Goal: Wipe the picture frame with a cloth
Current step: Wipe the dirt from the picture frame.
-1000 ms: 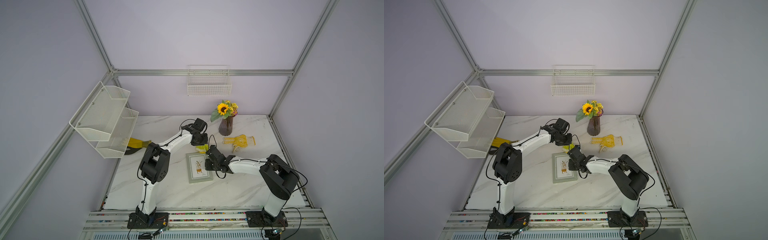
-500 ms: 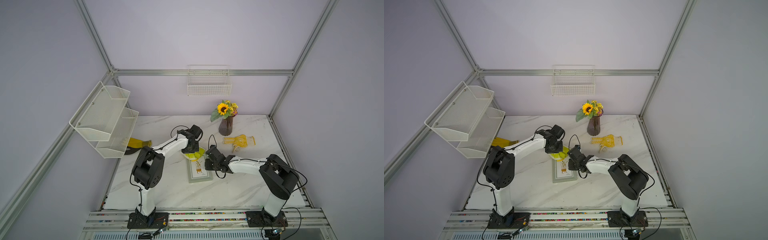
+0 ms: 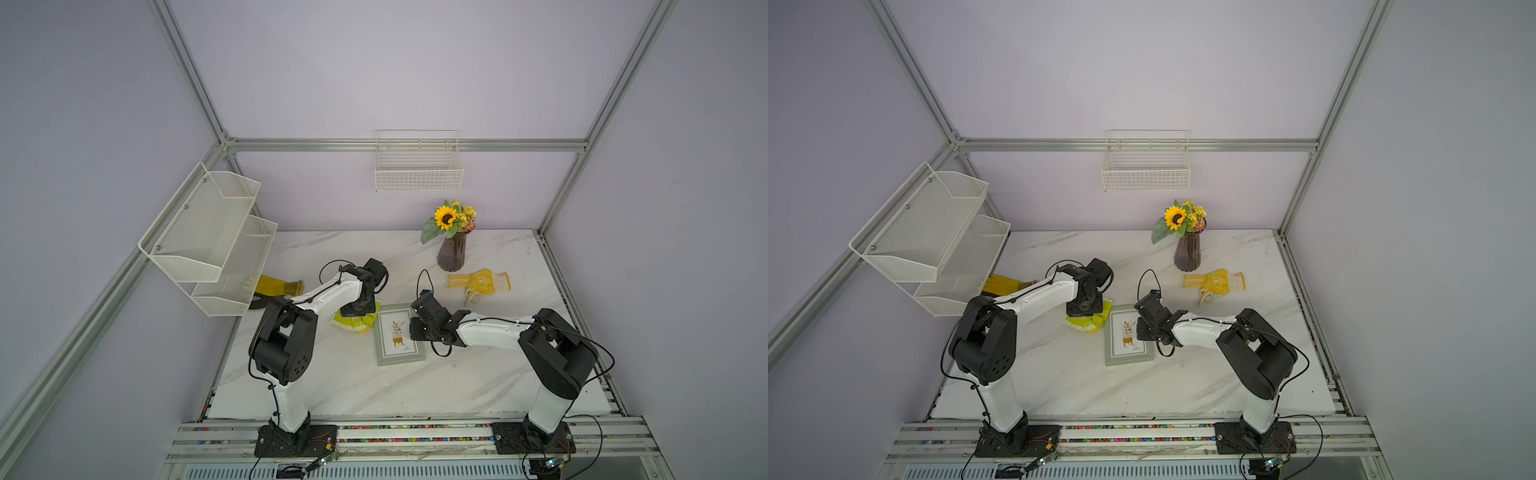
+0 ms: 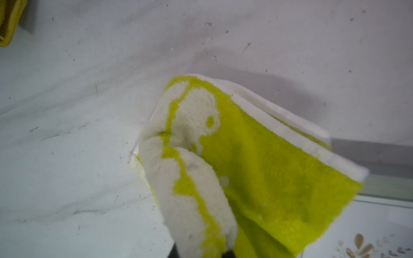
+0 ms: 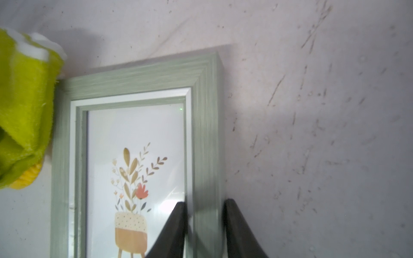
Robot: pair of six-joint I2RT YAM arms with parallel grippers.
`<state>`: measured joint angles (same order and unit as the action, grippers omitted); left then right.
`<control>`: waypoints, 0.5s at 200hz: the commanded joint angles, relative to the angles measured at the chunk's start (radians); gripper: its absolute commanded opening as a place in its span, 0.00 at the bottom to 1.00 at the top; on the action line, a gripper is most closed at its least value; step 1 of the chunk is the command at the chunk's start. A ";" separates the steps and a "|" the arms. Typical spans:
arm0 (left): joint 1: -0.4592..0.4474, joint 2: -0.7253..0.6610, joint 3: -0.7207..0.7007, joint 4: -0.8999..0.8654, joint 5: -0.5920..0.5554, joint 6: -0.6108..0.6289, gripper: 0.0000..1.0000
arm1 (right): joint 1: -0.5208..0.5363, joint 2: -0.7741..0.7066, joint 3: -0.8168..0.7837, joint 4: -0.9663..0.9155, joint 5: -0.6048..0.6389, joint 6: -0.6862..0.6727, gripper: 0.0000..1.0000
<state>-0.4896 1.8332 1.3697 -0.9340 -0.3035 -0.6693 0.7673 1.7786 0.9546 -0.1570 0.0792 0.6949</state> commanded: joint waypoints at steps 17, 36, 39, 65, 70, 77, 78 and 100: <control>0.000 -0.027 0.031 0.143 0.203 -0.007 0.00 | -0.003 0.062 -0.017 -0.027 -0.015 0.028 0.32; -0.006 -0.051 -0.036 0.219 0.293 -0.043 0.00 | -0.002 0.073 -0.010 -0.026 -0.019 0.036 0.32; -0.009 -0.056 -0.047 0.226 0.298 -0.048 0.00 | -0.002 0.075 -0.008 -0.027 -0.019 0.037 0.32; -0.044 -0.096 -0.130 0.186 0.253 -0.094 0.00 | -0.002 0.082 0.009 -0.038 -0.009 0.046 0.31; -0.053 -0.108 -0.147 0.175 0.244 -0.101 0.00 | -0.002 0.083 0.012 -0.042 -0.007 0.046 0.32; -0.061 -0.123 -0.176 0.166 0.240 -0.114 0.00 | -0.002 0.085 0.018 -0.048 -0.003 0.049 0.32; -0.063 -0.127 -0.180 0.164 0.240 -0.115 0.00 | -0.002 0.085 0.018 -0.049 -0.002 0.049 0.32; -0.099 -0.188 -0.259 0.149 0.283 -0.135 0.00 | -0.004 0.099 0.034 -0.072 0.008 0.054 0.32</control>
<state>-0.5373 1.7172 1.1778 -0.7418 -0.0998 -0.7536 0.7673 1.8111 0.9871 -0.1474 0.0753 0.7174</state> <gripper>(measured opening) 0.070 0.318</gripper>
